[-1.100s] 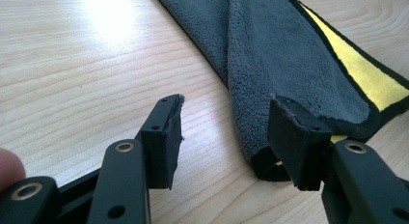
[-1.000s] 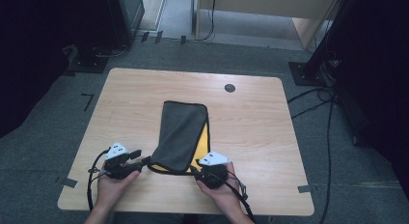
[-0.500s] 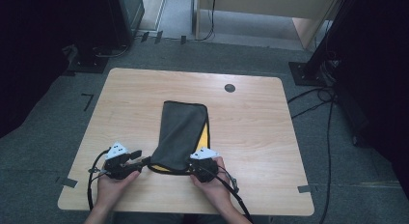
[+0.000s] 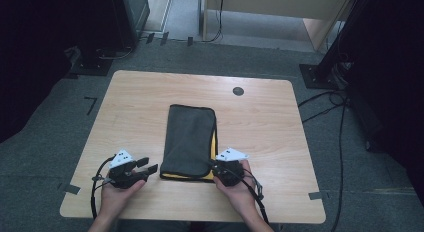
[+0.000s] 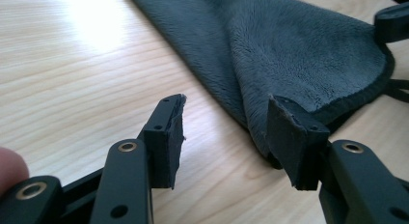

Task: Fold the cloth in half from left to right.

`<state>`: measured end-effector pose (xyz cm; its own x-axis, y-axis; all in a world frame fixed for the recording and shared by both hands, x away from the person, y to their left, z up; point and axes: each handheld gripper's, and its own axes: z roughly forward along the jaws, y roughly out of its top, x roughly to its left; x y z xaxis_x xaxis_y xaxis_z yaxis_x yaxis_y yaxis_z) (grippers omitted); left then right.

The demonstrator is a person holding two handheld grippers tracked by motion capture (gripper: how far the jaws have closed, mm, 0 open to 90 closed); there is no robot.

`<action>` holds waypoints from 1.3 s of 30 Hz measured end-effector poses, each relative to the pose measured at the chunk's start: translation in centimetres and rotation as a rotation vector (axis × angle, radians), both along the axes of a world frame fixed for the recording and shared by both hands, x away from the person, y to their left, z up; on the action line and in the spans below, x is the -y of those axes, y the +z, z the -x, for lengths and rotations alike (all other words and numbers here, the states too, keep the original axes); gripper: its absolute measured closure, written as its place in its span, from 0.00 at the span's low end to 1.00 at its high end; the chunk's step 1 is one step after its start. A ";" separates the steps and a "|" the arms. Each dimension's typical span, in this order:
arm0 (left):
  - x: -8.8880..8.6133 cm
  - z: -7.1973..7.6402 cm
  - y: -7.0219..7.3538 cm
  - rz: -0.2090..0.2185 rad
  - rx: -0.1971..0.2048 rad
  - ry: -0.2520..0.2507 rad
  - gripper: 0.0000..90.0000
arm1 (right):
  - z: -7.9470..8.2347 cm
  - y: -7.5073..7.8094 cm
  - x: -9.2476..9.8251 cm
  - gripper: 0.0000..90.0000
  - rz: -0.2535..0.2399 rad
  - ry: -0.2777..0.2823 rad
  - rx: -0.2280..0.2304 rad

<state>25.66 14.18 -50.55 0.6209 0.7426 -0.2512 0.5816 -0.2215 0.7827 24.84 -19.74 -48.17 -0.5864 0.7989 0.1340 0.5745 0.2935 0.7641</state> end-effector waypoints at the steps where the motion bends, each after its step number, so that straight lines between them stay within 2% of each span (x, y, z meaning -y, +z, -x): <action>1: 0.2 0.1 0.0 -0.003 0.002 -0.007 0.53 | 0.1 0.0 0.6 0.96 0.011 0.000 -0.009; 3: 0.8 0.3 0.1 -0.011 0.001 -0.037 0.53 | 0.3 -0.2 1.8 0.95 0.020 0.004 -0.042; 8: 1.7 0.7 0.1 -0.034 0.008 -0.077 0.53 | 0.6 -1.0 2.9 0.96 0.035 -0.010 -0.067; 10: 2.1 0.9 0.1 -0.043 0.010 -0.102 0.53 | 0.4 -1.4 3.1 0.88 0.043 -0.022 -0.072; 11: 2.3 1.0 0.1 -0.052 0.015 -0.113 0.53 | 0.5 -1.4 3.2 0.86 0.022 -0.021 -0.078; 12: 2.3 1.0 0.1 -0.052 0.015 -0.113 0.53 | 0.5 -1.4 3.2 0.86 0.022 -0.021 -0.078; 13: 2.4 1.1 0.2 -0.053 0.019 -0.128 0.53 | 0.9 -1.2 2.9 0.86 0.006 -0.005 -0.063; 16: 2.5 1.4 0.2 -0.059 0.021 -0.169 0.54 | 1.2 -1.1 2.6 0.83 -0.010 0.004 -0.059; 19: 3.0 1.6 0.0 -0.087 0.023 -0.206 0.57 | 1.2 -1.6 2.1 0.71 -0.014 -0.012 -0.076; 22: 3.8 2.0 -0.3 -0.173 0.046 -0.204 0.65 | 0.9 -2.6 1.7 0.78 -0.010 -0.030 -0.111; 23: 4.1 2.1 -0.5 -0.213 0.059 -0.221 0.72 | 0.9 -2.6 1.7 0.87 0.001 -0.031 -0.103; 24: 4.1 2.1 -0.5 -0.213 0.059 -0.221 0.75 | 0.9 -2.6 1.7 0.87 0.001 -0.031 -0.103; 25: 4.2 2.2 -0.5 -0.229 0.068 -0.233 0.81 | 0.9 -2.4 1.8 0.93 -0.013 -0.024 -0.093; 26: 4.3 2.3 -0.6 -0.243 0.077 -0.240 0.81 | 0.9 -2.4 1.8 0.93 -0.013 -0.024 -0.093; 27: 4.3 2.3 -0.6 -0.253 0.083 -0.252 0.88 | 0.9 -2.2 2.0 0.94 -0.024 -0.028 -0.092; 30: 4.2 2.5 -0.3 -0.253 0.104 -0.265 0.91 | 1.0 -2.0 2.3 0.97 -0.034 -0.033 -0.103; 34: 3.9 2.8 0.2 -0.252 0.132 -0.318 0.92 | 1.2 -1.6 2.7 0.97 -0.050 -0.037 -0.113; 36: 4.0 2.8 -0.1 -0.277 0.119 -0.338 0.92 | 1.3 -1.7 2.7 0.97 -0.043 -0.038 -0.130; 37: 4.1 2.7 -0.3 -0.290 0.100 -0.342 0.88 | 1.2 -2.0 2.7 0.93 -0.023 -0.039 -0.152; 38: 4.1 2.6 -0.5 -0.295 0.091 -0.345 0.88 | 1.2 -2.0 2.7 0.93 -0.023 -0.039 -0.152; 39: 4.0 2.6 -0.5 -0.276 0.078 -0.351 0.83 | 1.2 -2.1 2.6 0.88 -0.013 -0.043 -0.163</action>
<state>23.10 10.16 -51.07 0.8560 0.5167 -0.0159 0.3757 -0.6009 0.7055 23.67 -22.39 -50.30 -0.5215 0.8200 0.2356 0.7031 0.2566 0.6632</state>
